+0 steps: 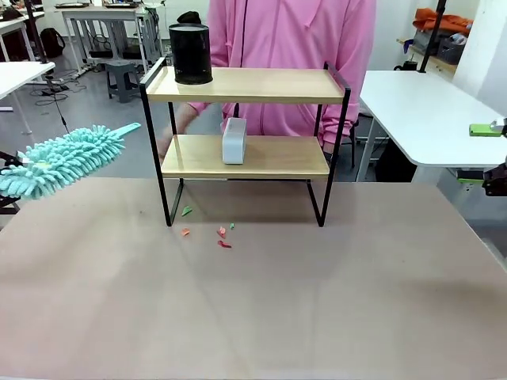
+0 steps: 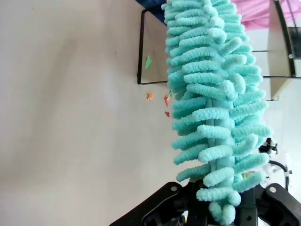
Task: Clean the shelf.
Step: Hand the Duster back to the human.
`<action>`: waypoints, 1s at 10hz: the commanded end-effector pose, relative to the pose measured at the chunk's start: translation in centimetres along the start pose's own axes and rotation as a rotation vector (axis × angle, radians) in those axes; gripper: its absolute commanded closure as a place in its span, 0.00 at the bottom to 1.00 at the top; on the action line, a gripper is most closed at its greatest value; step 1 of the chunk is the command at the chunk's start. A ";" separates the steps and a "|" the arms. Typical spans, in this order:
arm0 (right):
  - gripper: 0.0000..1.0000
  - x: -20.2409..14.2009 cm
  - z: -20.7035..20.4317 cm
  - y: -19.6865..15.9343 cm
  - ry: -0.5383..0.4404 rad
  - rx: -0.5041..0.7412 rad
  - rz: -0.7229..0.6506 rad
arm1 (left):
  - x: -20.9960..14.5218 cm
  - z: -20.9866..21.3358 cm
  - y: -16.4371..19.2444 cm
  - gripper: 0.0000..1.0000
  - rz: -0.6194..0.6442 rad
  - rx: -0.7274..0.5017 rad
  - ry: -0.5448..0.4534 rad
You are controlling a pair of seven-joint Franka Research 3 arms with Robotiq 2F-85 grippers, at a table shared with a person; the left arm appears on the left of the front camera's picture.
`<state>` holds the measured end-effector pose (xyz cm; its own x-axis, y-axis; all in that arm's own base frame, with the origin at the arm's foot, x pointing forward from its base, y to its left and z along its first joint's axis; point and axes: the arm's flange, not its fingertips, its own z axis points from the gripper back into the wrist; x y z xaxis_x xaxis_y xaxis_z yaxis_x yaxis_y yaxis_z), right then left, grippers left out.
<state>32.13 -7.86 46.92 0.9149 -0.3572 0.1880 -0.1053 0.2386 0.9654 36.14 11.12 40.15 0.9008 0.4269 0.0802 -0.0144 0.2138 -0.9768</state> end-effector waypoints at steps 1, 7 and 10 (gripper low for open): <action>0.00 -0.3 0.1 0.1 0.005 0.000 0.013 | -1.0 2.0 0.2 0.88 -0.020 -0.038 -0.035; 0.00 -0.3 0.1 0.1 0.005 0.000 0.013 | -1.0 2.0 0.2 0.88 -0.020 -0.038 -0.035; 0.00 -0.3 0.1 0.1 0.005 0.000 0.013 | -1.0 2.0 0.2 0.88 -0.020 -0.038 -0.035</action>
<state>32.13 -7.87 46.92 0.9148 -0.3574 0.1882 -0.1054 0.2385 0.9654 35.39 12.98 40.32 0.8820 0.4636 0.0847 -0.0039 0.1870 -0.9824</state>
